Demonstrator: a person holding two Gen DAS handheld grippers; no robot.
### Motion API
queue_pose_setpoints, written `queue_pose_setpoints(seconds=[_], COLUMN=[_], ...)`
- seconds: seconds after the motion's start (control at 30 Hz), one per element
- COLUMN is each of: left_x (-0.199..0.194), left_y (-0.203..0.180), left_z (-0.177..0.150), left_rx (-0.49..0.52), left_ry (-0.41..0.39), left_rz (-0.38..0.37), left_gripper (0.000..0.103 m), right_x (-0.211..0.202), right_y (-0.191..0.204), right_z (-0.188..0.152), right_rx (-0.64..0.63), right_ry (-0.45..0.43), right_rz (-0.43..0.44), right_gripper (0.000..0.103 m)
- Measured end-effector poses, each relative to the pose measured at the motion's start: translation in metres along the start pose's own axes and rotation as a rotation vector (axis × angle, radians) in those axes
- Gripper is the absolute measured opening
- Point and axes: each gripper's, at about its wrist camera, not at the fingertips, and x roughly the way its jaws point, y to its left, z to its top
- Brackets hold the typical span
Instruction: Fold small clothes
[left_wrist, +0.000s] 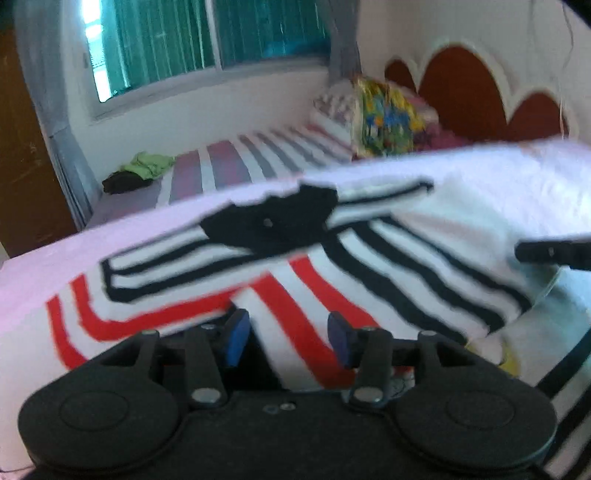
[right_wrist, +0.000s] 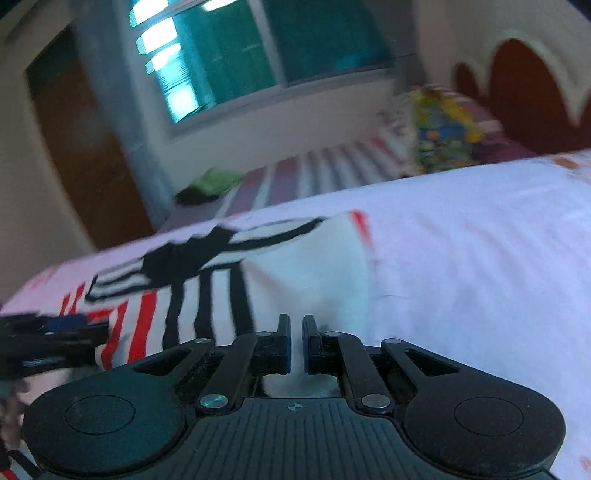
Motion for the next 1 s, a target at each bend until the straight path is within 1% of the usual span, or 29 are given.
queue_pose_setpoints(seconds=[0.03,0.07,0.1,0.13,0.2,0.23,0.27,0.3,0.33,0.37,0.4,0.47,0.53,0.57,0.63,0.67,0.7,0.73,0.77,0.8,0.83,0.87,0.9,0.93,0.97,1.0], left_x=[0.005,0.006,0.005,0.003,-0.001,-0.001,-0.001,0.001,0.005,0.013,0.017,0.019,0.016,0.018,0.027,0.033,0.038,0.04,0.041,0.039,0.036,0.031,0.023,0.014,0.004,-0.005], left_y=[0.002,0.008,0.019,0.026,0.031,0.031,0.027,0.021,0.014,0.009,0.008,0.009,0.004,0.001,-0.005,-0.005,-0.004,-0.001,0.003,0.006,0.006,0.004,0.0,-0.005,-0.011,-0.018], left_z=[-0.005,-0.01,-0.015,-0.018,-0.018,-0.015,-0.011,-0.006,-0.002,0.0,0.002,0.008,0.015,0.019,0.022,0.022,0.021,0.018,0.017,0.015,0.014,0.015,0.015,0.016,0.014,0.011], left_rx=[-0.002,-0.021,-0.049,-0.063,-0.089,-0.095,-0.091,-0.079,-0.062,-0.055,-0.06,-0.077,-0.082,-0.081,-0.08,-0.082,-0.085,-0.093,-0.103,-0.112,-0.111,-0.106,-0.096,-0.092,-0.097,-0.096], left_ry=[0.004,-0.009,-0.008,-0.007,-0.007,-0.005,-0.01,-0.021,-0.025,-0.008,-0.002,-0.004,-0.037,-0.033,-0.015,0.003,0.019,0.011,0.01,0.01,0.01,0.012,0.007,-0.003,-0.017,-0.028], left_rz=[0.015,0.014,0.021,0.021,0.014,0.018,0.025,0.026,0.026,0.034,0.046,0.052,0.06,0.062,0.075,0.082,0.089,0.099,0.105,0.105,0.12,0.135,0.146,0.146,0.136,0.111], left_gripper=[0.052,0.058,0.067,0.069,0.068,0.062,0.06,0.058,0.06,0.061,0.065,0.064,0.063,0.063,0.063,0.064,0.07,0.078,0.079,0.079,0.078,0.074,0.065,0.063,0.063,0.064], right_x=[0.005,0.004,0.0,-0.005,-0.01,-0.01,-0.003,0.005,0.014,0.024,0.035,0.044,0.051,0.056,0.071,0.08,0.09,0.1,0.104,0.104,0.1,0.091,0.077,0.061,0.044,0.028], right_y=[-0.006,-0.017,-0.028,-0.03,-0.022,-0.02,-0.02,-0.02,-0.022,-0.024,-0.027,-0.033,-0.038,-0.039,-0.041,-0.044,-0.049,-0.06,-0.071,-0.081,-0.083,-0.081,-0.078,-0.077,-0.076,-0.073], right_z=[-0.005,-0.009,-0.012,-0.013,-0.01,-0.007,-0.003,0.002,0.006,0.01,0.016,0.035,0.051,0.057,0.067,0.069,0.072,0.073,0.074,0.076,0.078,0.08,0.079,0.076,0.07,0.061], right_rx=[-0.009,0.024,0.065,0.059,0.004,0.0,0.004,0.003,0.0,-0.001,-0.009,0.004,0.017,0.023,0.011,0.003,-0.007,0.011,0.053,0.096,0.092,0.068,0.047,0.042,0.043,0.024], right_ry=[0.017,0.018,0.015,0.021,0.016,0.007,0.001,0.002,0.016,0.036,0.057,0.052,0.03,0.022,0.022,0.03,0.04,0.056,0.051,0.063,0.066,0.048,0.022,0.003,-0.005,-0.008], right_rz=[-0.026,-0.018,-0.005,0.0,-0.01,0.005,0.014,0.003,0.007,0.025,0.047,0.048,0.066,0.083,0.083,0.057,0.001,-0.035,-0.017,0.02,0.027,0.015,0.004,0.027,0.077,0.113], right_gripper=[0.006,0.0,0.0,0.0,0.0,0.0,0.0,0.0,0.0,0.0,0.0,0.0,0.0,0.0,0.0,0.0,0.0,0.0,0.0,0.0,0.0,0.0,0.0,0.0,0.0,0.0])
